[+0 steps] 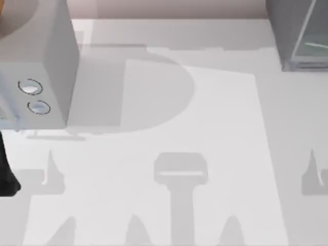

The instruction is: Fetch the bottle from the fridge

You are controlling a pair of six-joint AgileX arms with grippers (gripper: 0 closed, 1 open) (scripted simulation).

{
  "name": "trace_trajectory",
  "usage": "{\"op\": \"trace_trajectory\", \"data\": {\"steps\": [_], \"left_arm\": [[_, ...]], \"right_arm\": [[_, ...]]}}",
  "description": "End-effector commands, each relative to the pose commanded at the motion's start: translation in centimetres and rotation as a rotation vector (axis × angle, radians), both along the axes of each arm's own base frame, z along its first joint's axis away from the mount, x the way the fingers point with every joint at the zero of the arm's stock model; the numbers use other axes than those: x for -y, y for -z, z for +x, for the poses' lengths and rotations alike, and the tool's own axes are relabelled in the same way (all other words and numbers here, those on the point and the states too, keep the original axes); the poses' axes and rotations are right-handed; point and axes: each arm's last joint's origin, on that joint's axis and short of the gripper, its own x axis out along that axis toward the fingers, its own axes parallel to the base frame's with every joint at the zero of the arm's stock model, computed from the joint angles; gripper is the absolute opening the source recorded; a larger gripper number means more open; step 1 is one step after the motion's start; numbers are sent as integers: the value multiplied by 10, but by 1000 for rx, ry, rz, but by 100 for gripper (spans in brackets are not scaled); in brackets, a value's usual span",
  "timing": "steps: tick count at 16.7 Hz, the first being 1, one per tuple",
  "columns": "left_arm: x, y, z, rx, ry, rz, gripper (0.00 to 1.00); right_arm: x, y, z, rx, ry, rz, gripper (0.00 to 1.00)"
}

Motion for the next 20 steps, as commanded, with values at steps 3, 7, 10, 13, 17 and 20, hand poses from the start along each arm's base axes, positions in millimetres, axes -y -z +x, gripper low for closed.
{"op": "trace_trajectory", "data": {"steps": [3,7,10,13,17,20], "left_arm": [[0,0,0,0,0,0,100],[0,0,0,0,0,0,100],[0,0,0,0,0,0,100],[0,0,0,0,0,0,100],[0,0,0,0,0,0,100],[0,0,0,0,0,0,100]], "right_arm": [[0,-1,1,2,0,-1,100],[5,-12,9,30,2,-8,100],[13,-22,24,55,6,-17,100],[26,-21,46,40,8,-20,100],[51,2,75,-25,7,2,100],[69,22,87,-52,5,19,100]]}}
